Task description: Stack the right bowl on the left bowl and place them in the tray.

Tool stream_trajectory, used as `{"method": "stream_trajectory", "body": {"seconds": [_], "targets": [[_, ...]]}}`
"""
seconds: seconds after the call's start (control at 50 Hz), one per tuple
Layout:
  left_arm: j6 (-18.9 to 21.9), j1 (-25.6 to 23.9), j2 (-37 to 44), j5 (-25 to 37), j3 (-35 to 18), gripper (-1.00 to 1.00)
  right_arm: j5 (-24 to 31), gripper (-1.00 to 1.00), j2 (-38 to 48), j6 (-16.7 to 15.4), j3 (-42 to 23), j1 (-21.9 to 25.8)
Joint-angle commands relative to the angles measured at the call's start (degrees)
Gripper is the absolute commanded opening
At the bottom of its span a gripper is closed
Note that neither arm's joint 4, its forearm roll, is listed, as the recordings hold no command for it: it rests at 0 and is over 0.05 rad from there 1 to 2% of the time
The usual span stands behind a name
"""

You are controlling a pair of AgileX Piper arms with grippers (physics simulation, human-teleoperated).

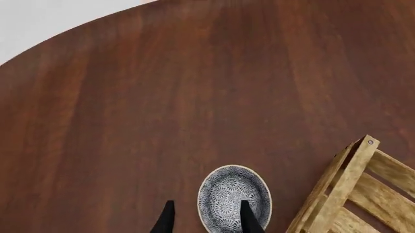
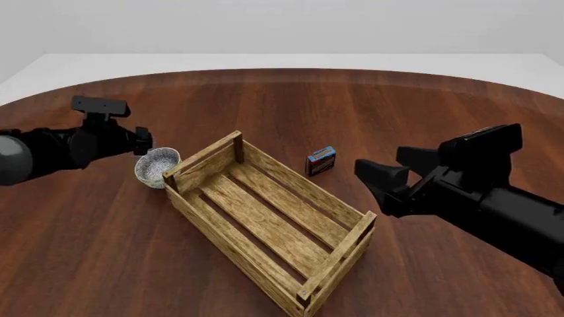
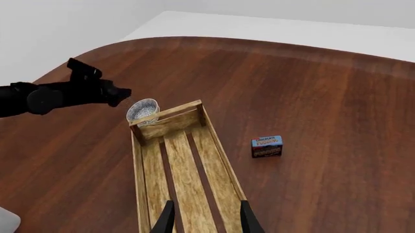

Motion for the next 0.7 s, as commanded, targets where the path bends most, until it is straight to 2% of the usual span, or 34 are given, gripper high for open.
{"method": "stream_trajectory", "body": {"seconds": [0.02,0.52,0.64,0.7], "targets": [[5.25,0.82,0.32,-0.89,0.18,1.0,-0.04,1.0,0.1,-0.06,0.01,-0.13],[5.38,0.69,0.78,-0.96,0.05,1.0,-0.06,1.0,0.13,-0.07,0.0,-0.19],[6.11,1.78,1.84,2.48,-2.77,1.0,-0.15,1.0,0.25,-0.02,-0.02,-0.25],[4.99,0.34,2.85,6.4,-5.47,1.0,-0.22,1.0,0.32,0.02,0.01,-0.28]]}}
